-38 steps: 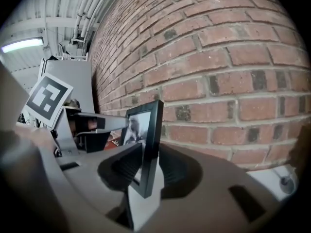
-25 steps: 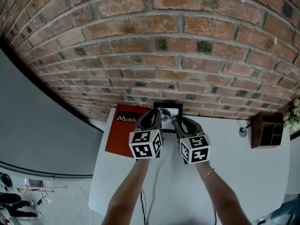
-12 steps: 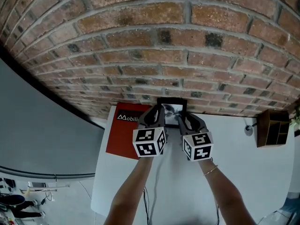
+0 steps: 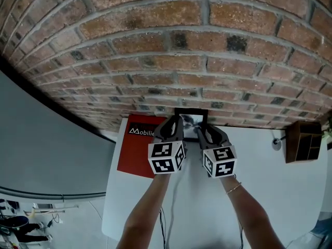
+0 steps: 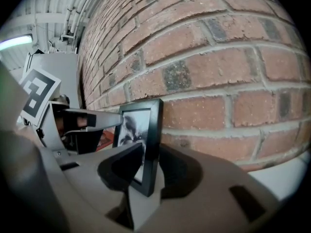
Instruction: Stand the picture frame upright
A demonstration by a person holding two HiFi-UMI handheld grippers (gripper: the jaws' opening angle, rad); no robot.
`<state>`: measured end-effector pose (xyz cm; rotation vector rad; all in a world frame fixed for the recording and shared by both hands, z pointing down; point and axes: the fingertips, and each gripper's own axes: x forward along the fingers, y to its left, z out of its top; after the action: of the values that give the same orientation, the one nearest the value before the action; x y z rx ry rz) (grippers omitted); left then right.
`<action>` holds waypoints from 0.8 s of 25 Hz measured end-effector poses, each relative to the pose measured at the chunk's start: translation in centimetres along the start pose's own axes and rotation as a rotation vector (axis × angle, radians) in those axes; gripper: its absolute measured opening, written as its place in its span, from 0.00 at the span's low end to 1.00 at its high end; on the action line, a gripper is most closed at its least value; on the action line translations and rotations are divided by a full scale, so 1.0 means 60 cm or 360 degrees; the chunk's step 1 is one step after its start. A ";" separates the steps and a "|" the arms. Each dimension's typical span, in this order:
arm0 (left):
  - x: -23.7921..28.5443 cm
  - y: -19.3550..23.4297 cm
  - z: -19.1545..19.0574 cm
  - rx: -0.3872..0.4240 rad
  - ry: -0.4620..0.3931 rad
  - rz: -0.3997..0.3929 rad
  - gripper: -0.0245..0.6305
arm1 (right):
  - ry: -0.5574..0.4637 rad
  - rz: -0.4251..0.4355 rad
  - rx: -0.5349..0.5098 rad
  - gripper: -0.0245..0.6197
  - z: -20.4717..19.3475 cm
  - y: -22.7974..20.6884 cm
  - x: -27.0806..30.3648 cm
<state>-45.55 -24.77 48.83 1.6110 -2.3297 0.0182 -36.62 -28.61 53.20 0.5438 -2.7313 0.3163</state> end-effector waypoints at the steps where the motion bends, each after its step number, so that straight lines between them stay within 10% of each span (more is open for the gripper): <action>1: 0.000 0.000 0.000 -0.0003 -0.0001 -0.0002 0.14 | -0.0001 0.0003 -0.0003 0.21 0.000 0.000 0.000; 20: -0.002 0.005 0.003 -0.0033 -0.0008 0.0001 0.18 | -0.0038 0.0032 0.0071 0.21 -0.002 -0.003 -0.002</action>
<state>-45.82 -24.56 48.67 1.6023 -2.3264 -0.0098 -36.40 -28.67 53.27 0.5357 -2.7600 0.3794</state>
